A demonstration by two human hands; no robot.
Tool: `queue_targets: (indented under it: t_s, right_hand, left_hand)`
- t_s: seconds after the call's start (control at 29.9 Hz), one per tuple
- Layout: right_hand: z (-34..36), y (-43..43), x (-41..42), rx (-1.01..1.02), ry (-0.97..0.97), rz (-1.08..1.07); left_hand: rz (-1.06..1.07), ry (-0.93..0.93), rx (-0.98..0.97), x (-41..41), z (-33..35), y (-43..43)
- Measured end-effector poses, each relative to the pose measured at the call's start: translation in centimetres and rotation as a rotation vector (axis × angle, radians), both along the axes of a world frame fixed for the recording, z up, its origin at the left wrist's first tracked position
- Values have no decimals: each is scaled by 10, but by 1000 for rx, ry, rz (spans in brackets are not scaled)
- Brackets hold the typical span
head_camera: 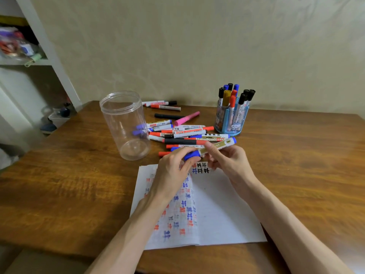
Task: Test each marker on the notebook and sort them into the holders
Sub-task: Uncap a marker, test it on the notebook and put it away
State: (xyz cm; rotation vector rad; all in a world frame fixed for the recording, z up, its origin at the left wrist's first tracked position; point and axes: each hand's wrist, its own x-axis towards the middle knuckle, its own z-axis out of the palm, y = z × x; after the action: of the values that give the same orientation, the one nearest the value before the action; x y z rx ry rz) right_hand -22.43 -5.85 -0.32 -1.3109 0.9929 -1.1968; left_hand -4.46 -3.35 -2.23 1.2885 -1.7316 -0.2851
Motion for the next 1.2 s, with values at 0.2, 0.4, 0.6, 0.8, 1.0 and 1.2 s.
queue_targets:
  t_s: [0.2, 0.4, 0.6, 0.8, 1.0, 1.2]
  right_hand:
    - [4, -3, -3, -92, 32, 3]
    - [7, -2, -9, -142, 59, 37]
    - [3, 0, 1, -13, -40, -12]
    - [14, 8, -1, -48, 112, -26]
    - [-2, 12, -4, -49, 141, -58]
    - [-2, 6, -4, -103, 173, -39]
  left_hand:
    - [-27, 3, 3, -3, 7, 2]
    - [-98, 104, 94, -3, 4, 1]
    - [-142, 141, 168, -7, 6, 0]
    - [-105, -99, 167, -6, 13, -2]
    - [-128, -150, 146, -6, 3, -4]
    - [-124, -149, 102, -6, 0, -3]
